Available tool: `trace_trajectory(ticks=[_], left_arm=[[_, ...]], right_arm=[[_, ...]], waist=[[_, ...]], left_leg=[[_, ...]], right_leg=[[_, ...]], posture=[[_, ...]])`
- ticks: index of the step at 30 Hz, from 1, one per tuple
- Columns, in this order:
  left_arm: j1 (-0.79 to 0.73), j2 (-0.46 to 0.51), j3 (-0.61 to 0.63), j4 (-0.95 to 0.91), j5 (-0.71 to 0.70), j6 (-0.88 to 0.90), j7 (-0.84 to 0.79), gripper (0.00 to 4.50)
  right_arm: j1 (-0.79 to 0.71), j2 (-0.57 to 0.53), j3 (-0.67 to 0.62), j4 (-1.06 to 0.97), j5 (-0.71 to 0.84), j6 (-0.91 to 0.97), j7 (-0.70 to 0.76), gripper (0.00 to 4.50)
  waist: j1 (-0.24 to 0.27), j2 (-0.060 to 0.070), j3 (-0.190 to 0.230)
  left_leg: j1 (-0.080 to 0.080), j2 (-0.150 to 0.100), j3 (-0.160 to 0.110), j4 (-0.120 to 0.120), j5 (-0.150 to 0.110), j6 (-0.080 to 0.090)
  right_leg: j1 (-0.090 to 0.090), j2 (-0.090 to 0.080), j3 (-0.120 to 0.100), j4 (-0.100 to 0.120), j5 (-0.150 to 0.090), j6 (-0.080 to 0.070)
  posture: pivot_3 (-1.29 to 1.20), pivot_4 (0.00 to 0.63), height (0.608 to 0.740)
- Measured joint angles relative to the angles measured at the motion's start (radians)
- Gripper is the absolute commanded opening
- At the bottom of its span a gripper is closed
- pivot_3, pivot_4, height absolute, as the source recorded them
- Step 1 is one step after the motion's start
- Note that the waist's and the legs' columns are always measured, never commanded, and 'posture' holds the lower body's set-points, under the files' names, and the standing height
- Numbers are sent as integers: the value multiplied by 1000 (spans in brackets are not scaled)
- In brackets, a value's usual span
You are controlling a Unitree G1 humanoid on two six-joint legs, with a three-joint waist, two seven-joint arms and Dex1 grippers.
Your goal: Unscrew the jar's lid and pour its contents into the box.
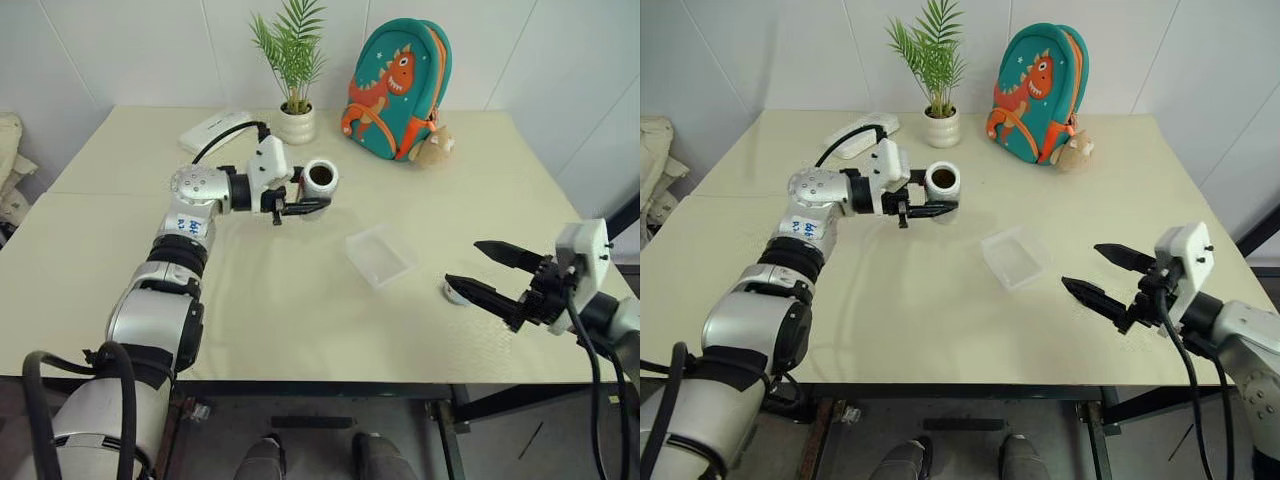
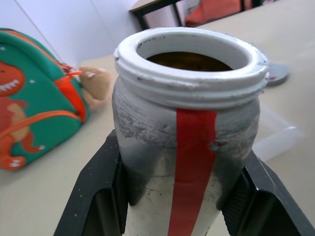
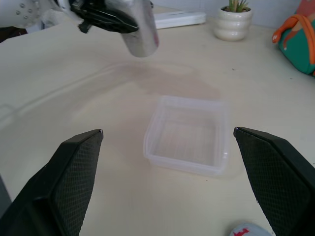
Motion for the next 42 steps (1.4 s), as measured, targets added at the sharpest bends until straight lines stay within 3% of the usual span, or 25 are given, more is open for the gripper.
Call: trace_trajectory(ticks=[5, 15, 23, 31, 39, 42], left_arm=[[-79, -39, -242, 68, 335, -123, 399, 1937], [-220, -153, -640, 102, 819, -206, 1041, 1937], [-233, -226, -1039, 106, 1240, -18, 1548, 1937], [-276, -277, -1134, 132, 1353, 177, 1759, 1937], [-276, -276, -1154, 139, 1369, 219, 1804, 1937], [-275, -272, -1108, 144, 1325, 181, 1765, 1937]], right_arm=[[-2, -12, -3, 0, -10, -43, -22, 4470], [74, 19, 4, -86, -12, -60, -124, 4470], [105, 19, -1, -108, -7, -60, -179, 4470], [91, 19, 5, -108, -7, -60, -197, 4470], [82, 15, 13, -102, -9, -60, -198, 4470], [67, 6, 17, -100, -10, -60, -198, 4470]], waist=[[2, -1, 1], [9, -2, 1], [28, -3, 2], [36, -3, 2], [52, -3, 2], [53, -3, 2]], left_leg=[[-1, 0, 0, 1, 0, 0], [-4, -1, 1, 0, -6, 0], [-8, -1, 1, 6, -11, 0], [-14, -2, 1, 14, -15, 2], [-14, -2, 1, 14, -15, 2], [-14, -2, 1, 14, -15, 2]], right_leg=[[0, 0, 0, -2, 0, 1], [-1, 0, 2, -7, -2, 5], [-1, 0, 2, -7, -4, 7], [-4, 0, 2, -7, -4, 9], [-4, 0, 2, -6, -4, 9], [-4, 0, 2, -6, -4, 9]], posture=[[0, 150, 740], [0, 150, 740], [0, 150, 740], [0, 150, 740], [0, 150, 740], [0, 150, 740]])
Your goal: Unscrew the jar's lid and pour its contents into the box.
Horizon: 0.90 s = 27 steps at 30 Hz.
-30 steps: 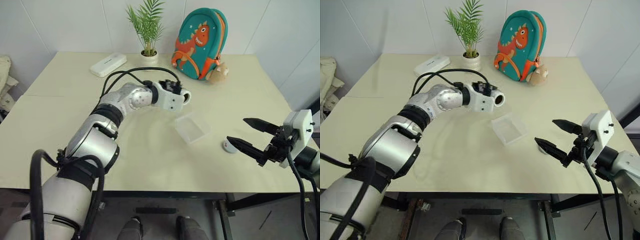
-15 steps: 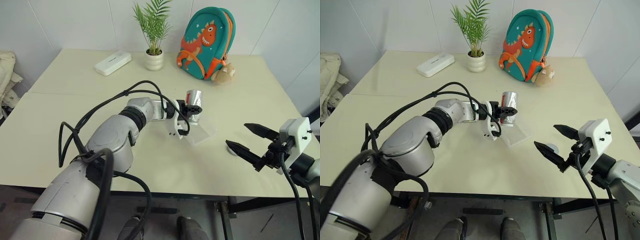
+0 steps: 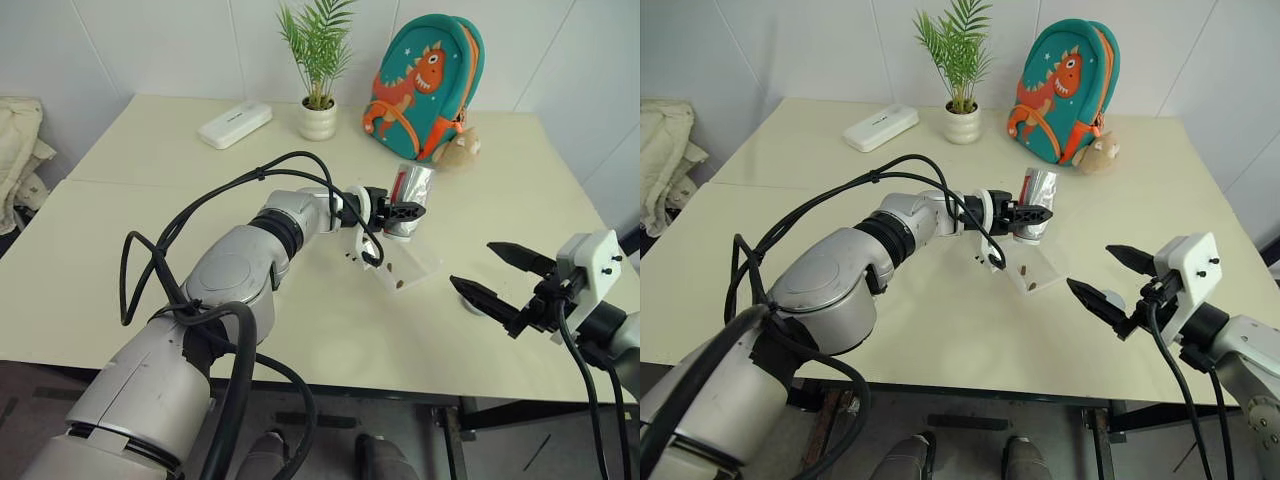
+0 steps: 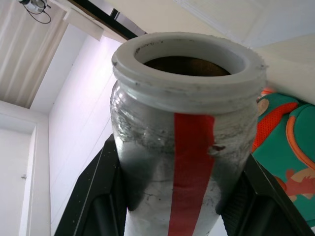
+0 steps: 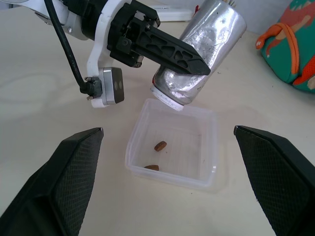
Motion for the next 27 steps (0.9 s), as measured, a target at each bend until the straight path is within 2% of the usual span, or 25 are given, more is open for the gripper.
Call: trace_trajectory(ticks=[10, 15, 20, 24, 27], left_arm=[[84, 97, 486, 18, -479, -209, -475, 1937], [188, 111, 872, 17, -886, -198, -899, 1937], [280, 102, 1229, -31, -1278, -68, -1239, 1937], [356, 117, 1366, -94, -1439, 19, -1368, 1937], [410, 134, 1423, -135, -1512, 74, -1423, 1937]], right_arm=[[-17, -34, 10, 24, 3, 4, 27, 4470], [-89, -73, 38, 76, 3, 7, 58, 4470], [-152, -111, 83, 130, 4, 11, 103, 4470], [-192, -137, 112, 169, 3, 15, 141, 4470], [-211, -149, 119, 196, 2, 23, 159, 4470]], waist=[[-4, 1, -1], [-4, 1, -1], [-7, 2, -1], [-15, 2, -1], [-23, 2, -1]], left_leg=[[2, 0, 0, 1, 1, 0], [6, 0, 0, 2, 3, 0], [10, 0, 0, 2, 4, 0], [12, 0, 0, 2, 6, -1], [12, 0, 0, 2, 7, -1]], right_leg=[[0, 0, 0, 6, 0, 0], [2, 0, 0, 10, 0, -1], [4, 0, 0, 12, 1, -2], [5, 0, 0, 15, 1, -3], [5, 0, 0, 16, 2, -4]], posture=[[0, 150, 740], [0, 150, 740], [0, 150, 740], [0, 150, 740], [0, 150, 740]])
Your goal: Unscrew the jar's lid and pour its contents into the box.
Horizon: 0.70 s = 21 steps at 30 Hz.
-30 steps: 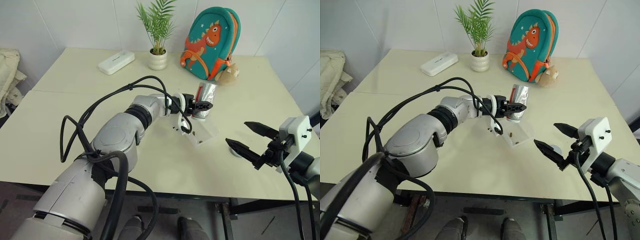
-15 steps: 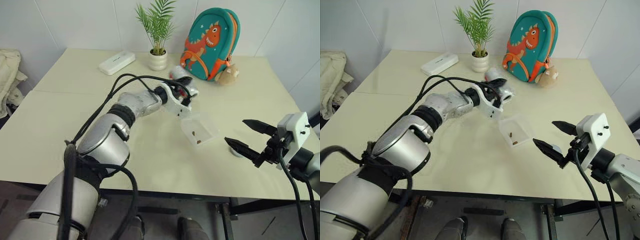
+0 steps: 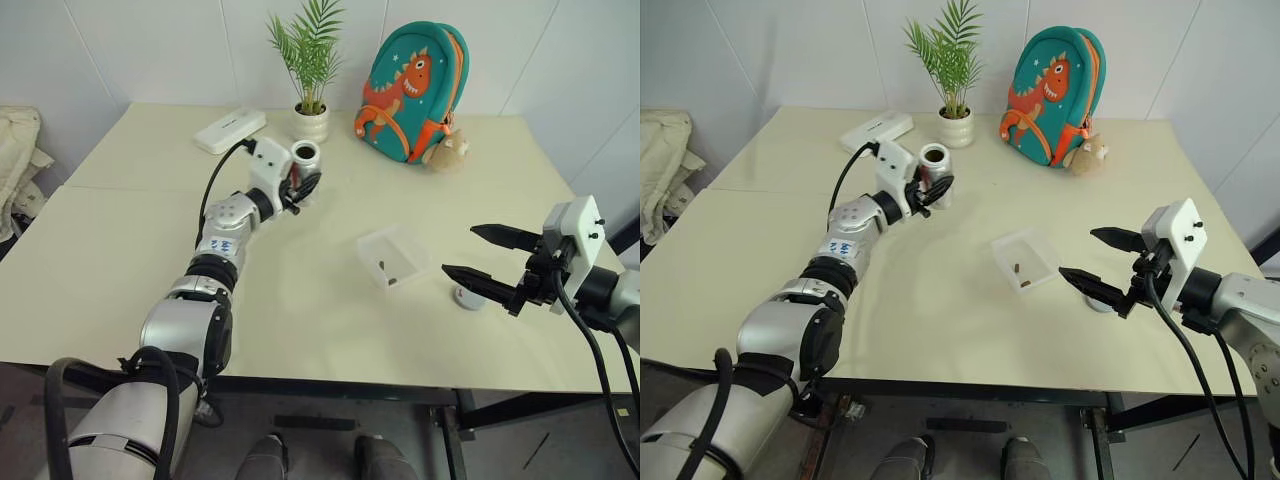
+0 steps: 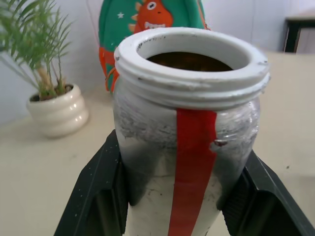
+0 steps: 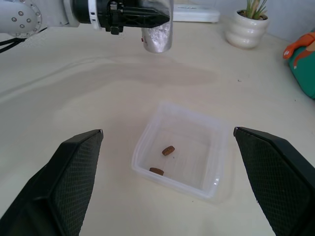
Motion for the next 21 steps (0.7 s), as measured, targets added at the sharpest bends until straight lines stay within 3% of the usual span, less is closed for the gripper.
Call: trace_trajectory(ticks=[6, 15, 21], left_arm=[[113, 1, 7, -61, -30, 39, -78, 1937], [159, 8, -55, -67, 10, 7, -89, 1937], [159, 19, -68, -70, 12, 2, -86, 3895]], right_arm=[[-36, -13, 35, 33, -2, 2, 39, 4470], [-54, -31, 52, 41, -2, 12, 68, 4470], [-41, -35, 50, 40, 0, 27, 77, 4500]], waist=[[-8, 0, 0], [-7, 0, 0], [-8, 0, 0]], left_leg=[[4, 0, 0, 0, 1, 0], [4, 0, 0, 0, 1, 0], [4, 0, 0, 0, 1, 0]], right_leg=[[4, 0, 0, -1, 1, -1], [4, 0, 0, -1, 1, -1], [4, 0, 0, -1, 2, -1]], posture=[[0, 150, 740], [0, 150, 740], [0, 150, 740]])
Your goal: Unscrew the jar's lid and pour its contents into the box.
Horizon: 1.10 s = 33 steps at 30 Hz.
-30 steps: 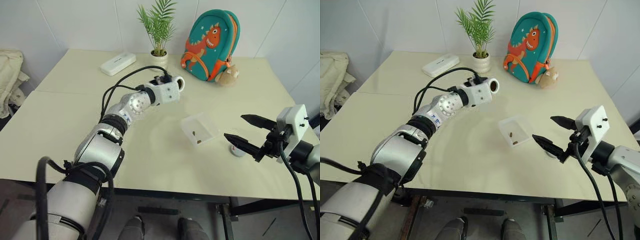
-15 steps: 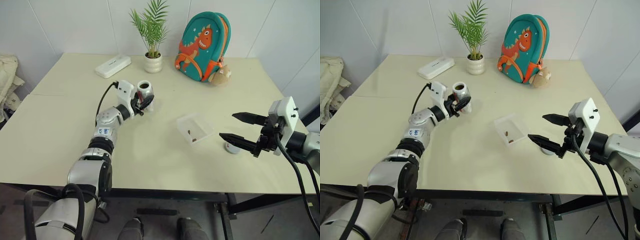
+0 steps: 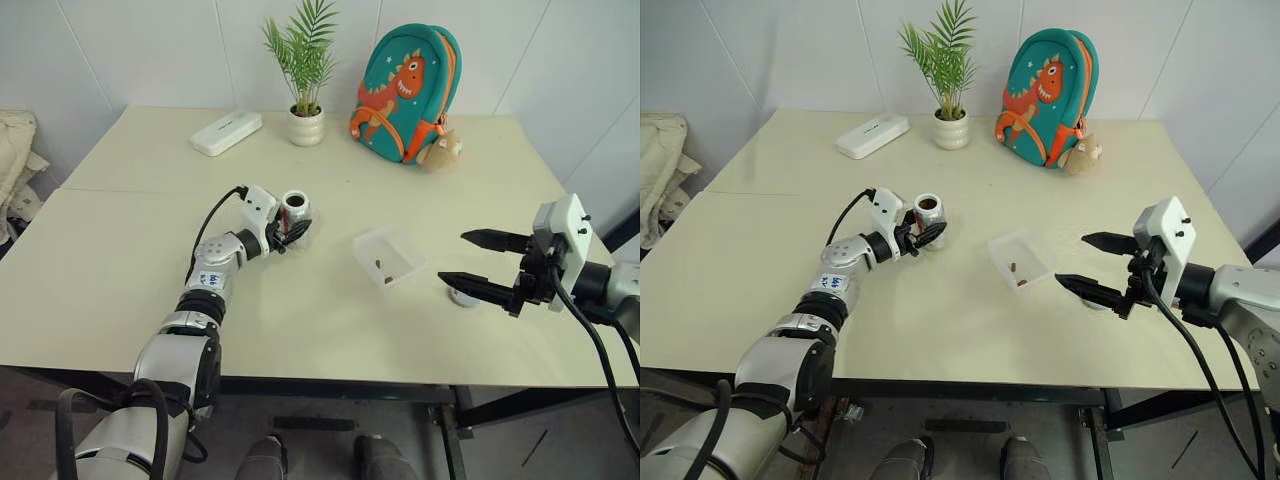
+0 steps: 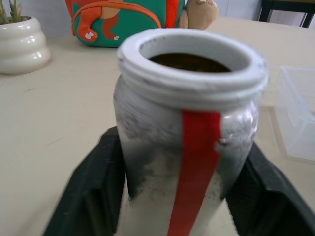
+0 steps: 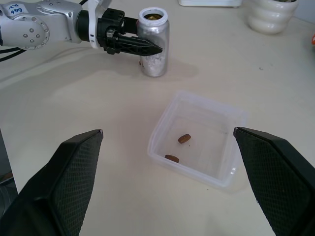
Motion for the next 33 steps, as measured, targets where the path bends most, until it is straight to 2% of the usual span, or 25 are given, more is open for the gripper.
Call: trace_trajectory(ticks=[2, 7, 13, 20, 24, 28, 29, 33], left_arm=[[0, 8, -4, -1, 0, 3, -2, 4475], [0, 23, -9, -19, 0, 20, -24, 4475], [41, 66, -39, -130, 5, 70, -64, 4475], [183, 163, -54, -354, 11, 201, -92, 4475], [284, 225, -54, -543, 0, 303, -111, 4475], [411, 313, -24, -757, -93, 441, -207, 4475], [438, 345, 8, -800, -156, 489, -259, 4475], [450, 454, 129, -830, -300, 568, -383, 4475]], right_arm=[[0, 0, -4, 0, 2, 1, 0, 4500], [0, 0, -6, 0, 3, 1, 0, 4500], [-2, 0, -6, 0, 1, -4, 1, 4500], [-2, 0, -6, 14, -1, -15, 8, 4500], [1, 0, -6, 25, -2, -26, 21, 4500], [8, -5, -25, 37, 0, -25, 37, 4500], [6, -11, -32, 42, 0, -25, 41, 4500], [4, -20, -59, 76, 0, -27, 58, 4500]], waist=[[0, 0, 0], [2, 0, 0], [-4, 0, 0], [-1, 1, 0], [-2, 1, 0], [-7, 1, -1], [-9, 1, -1], [-11, 2, -1]], left_leg=[[0, 0, 0, 0, 0, 0], [0, 0, 0, 0, 0, 0], [0, 0, 0, -1, 0, 0], [0, 1, 0, -1, 0, 0], [0, 1, 0, -1, 0, 0], [0, 2, 0, -2, 0, 0], [0, 2, 0, -3, 0, 0], [1, 3, 0, -2, 0, 0]], right_leg=[[0, 0, 0, 0, 0, 0], [0, 0, 0, 0, 0, 0], [0, 0, 0, 0, 0, 0], [0, 0, 0, -1, 0, -1], [0, 0, 0, -1, 0, -1], [0, 0, 0, -1, -1, -3], [0, 0, -1, -1, -2, -4], [1, 0, -1, -3, -5, -13]], posture=[[0, 150, 740], [0, 150, 740], [0, 150, 740], [0, 150, 740], [0, 150, 740], [0, 150, 740], [0, 150, 740], [0, 150, 740]])
